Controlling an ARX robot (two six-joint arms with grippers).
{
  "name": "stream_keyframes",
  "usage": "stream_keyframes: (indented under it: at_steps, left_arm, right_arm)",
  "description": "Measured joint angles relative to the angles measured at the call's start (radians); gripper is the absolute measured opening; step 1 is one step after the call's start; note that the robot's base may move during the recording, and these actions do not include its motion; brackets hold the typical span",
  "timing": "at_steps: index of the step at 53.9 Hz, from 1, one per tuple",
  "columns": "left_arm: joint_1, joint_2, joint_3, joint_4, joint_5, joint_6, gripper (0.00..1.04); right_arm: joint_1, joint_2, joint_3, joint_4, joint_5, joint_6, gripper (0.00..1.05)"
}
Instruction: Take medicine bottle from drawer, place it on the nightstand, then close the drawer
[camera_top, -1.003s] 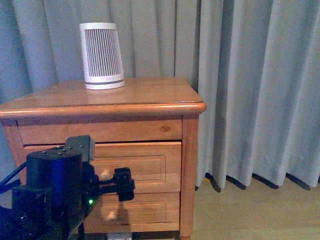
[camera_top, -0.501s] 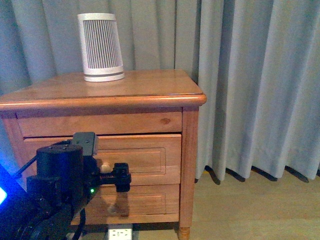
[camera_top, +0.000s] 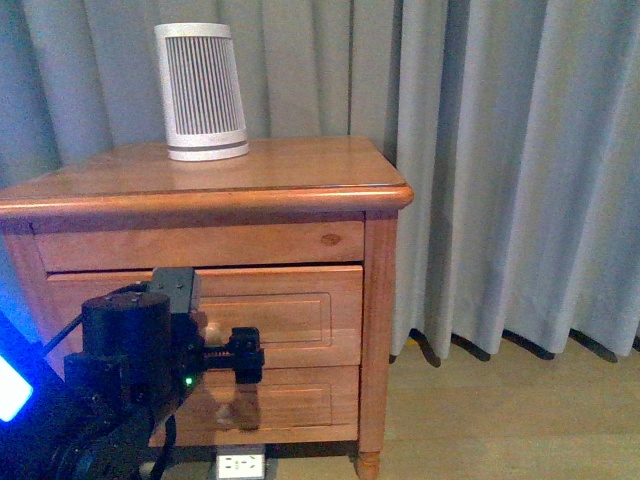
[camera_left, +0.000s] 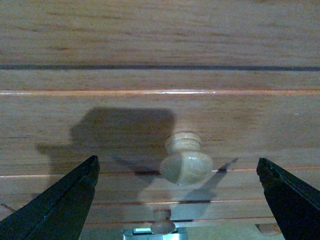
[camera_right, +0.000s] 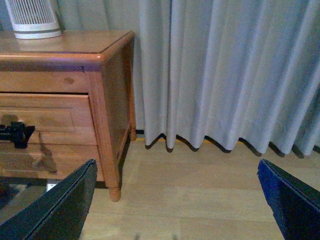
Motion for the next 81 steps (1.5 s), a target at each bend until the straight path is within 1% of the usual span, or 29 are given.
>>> stream_keyframes:
  at_steps: [19, 21, 46, 50, 62, 74, 81]
  left_arm:
    - [0.003, 0.014, 0.043, -0.021, -0.014, -0.002, 0.98]
    - [0.003, 0.016, 0.044, -0.021, -0.014, -0.002, 0.96]
    - [0.006, 0.021, 0.046, -0.013, -0.001, -0.003, 0.28]
    - [0.006, 0.021, 0.044, -0.008, 0.001, -0.003, 0.26]
    - [0.007, 0.016, -0.004, 0.053, -0.003, -0.002, 0.25]
    - [-0.004, -0.025, -0.15, 0.168, -0.034, 0.028, 0.25]
    - [-0.019, -0.08, -0.29, 0.238, -0.056, 0.055, 0.25]
  right_arm:
    - [0.0, 0.0, 0.0, 0.0, 0.0, 0.0, 0.98]
    - [0.0, 0.0, 0.0, 0.0, 0.0, 0.0, 0.98]
    - [0.0, 0.0, 0.0, 0.0, 0.0, 0.0, 0.98]
    - [0.0, 0.0, 0.0, 0.0, 0.0, 0.0, 0.98]
    - [0.0, 0.0, 0.0, 0.0, 0.0, 0.0, 0.98]
    - [0.0, 0.0, 0.0, 0.0, 0.0, 0.0, 0.98]
    - [0.0, 0.0, 0.0, 0.0, 0.0, 0.0, 0.98]
